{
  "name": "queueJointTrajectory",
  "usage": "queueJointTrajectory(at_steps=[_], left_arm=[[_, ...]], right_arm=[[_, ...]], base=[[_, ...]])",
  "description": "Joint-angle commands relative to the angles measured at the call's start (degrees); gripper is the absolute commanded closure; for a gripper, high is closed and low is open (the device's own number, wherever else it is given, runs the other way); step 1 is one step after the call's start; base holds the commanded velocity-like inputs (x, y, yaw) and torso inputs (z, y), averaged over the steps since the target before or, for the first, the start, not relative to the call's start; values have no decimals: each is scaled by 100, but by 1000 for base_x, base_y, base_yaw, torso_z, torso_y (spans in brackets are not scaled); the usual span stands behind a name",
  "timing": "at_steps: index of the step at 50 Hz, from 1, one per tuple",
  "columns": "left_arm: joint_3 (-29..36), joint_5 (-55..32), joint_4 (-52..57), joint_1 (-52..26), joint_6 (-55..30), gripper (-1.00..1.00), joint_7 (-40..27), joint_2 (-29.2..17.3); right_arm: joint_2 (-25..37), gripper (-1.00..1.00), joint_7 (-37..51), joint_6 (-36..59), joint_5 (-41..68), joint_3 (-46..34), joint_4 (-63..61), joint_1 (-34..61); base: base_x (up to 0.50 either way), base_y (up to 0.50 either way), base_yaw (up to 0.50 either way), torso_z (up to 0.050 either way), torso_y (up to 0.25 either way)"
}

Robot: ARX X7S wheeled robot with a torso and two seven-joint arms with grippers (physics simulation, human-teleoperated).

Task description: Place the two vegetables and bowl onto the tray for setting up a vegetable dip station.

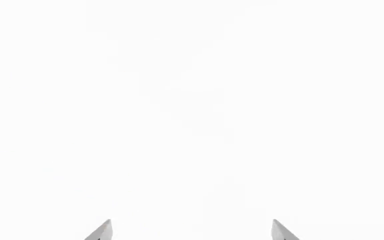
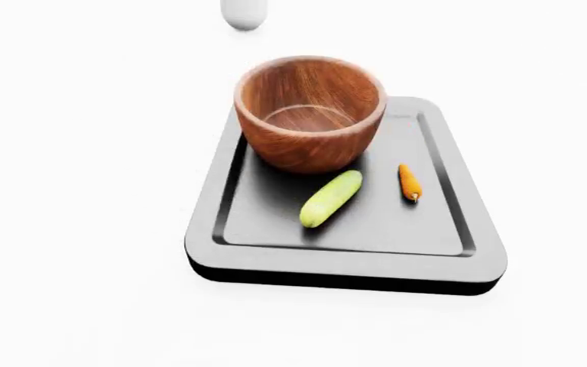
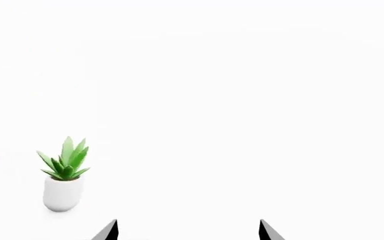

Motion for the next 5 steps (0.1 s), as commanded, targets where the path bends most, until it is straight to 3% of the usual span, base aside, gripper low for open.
queueJointTrajectory(at_steps=[1, 5], left_arm=[[-1185, 87, 360, -26, -739, -100, -370, -314], [-1372, 71, 340, 33, -878, -100, -431, -214]], right_arm=[[-482, -100, 53, 517, -113, 82, -4, 1045], [-841, -100, 133, 986, -210, 501, 41, 1230]], base=[[0, 0, 0, 0, 0], [0, 0, 0, 0, 0]])
